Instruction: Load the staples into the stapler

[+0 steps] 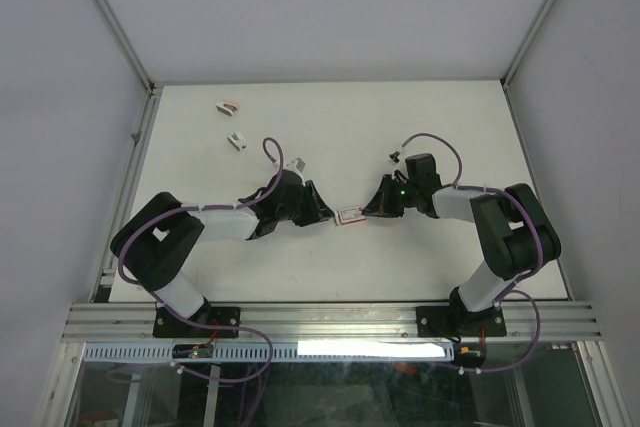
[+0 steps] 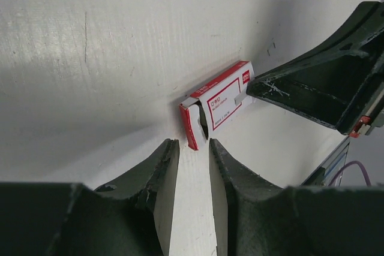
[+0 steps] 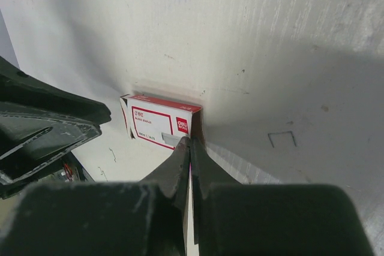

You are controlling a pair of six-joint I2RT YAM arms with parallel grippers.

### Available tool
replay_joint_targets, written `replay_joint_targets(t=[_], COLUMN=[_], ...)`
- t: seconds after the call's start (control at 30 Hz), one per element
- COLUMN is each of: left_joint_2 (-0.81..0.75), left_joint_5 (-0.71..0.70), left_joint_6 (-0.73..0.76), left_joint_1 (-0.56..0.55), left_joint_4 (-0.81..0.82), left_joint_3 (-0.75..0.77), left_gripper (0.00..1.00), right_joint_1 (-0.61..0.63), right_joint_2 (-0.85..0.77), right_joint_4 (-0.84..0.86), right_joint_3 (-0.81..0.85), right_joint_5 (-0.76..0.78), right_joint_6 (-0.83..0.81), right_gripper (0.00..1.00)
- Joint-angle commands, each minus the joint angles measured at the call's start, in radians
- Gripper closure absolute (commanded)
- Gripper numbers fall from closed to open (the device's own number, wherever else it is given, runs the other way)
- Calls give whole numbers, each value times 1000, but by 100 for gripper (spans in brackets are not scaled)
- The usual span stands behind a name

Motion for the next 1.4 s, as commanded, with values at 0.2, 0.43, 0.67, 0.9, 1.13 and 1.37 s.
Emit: replay_joint_targets(t=[0.2,0.43,0.67,0.9,1.13,1.37], left_joint_2=[79,108,136,157,175,147], left_joint_5=[47,53,66,62,39,-22], left_joint_6=[-19,-21,-18,-16,-12,16], left_joint_1=[5,5,5,5,5,6], left_joint_4=[73,70,71,71,68,33], left_joint_3=[57,73,84,85,85,85], left_gripper=[73,79,82,89,98,100], right_joint_1=[-5,-5,-5,-5,-5,-7], right_joint_2=[-18,-11,-11,-15,-35,-69], right_joint_4=[15,13,15,22,19,-28], right_joint_3=[14,22,22,21,14,21], right_joint_5=[14,10,9,11,27,85], right_joint_6=[-11,-11,-11,-9,-15,-5], right_gripper=[100,100,100,100,100,100])
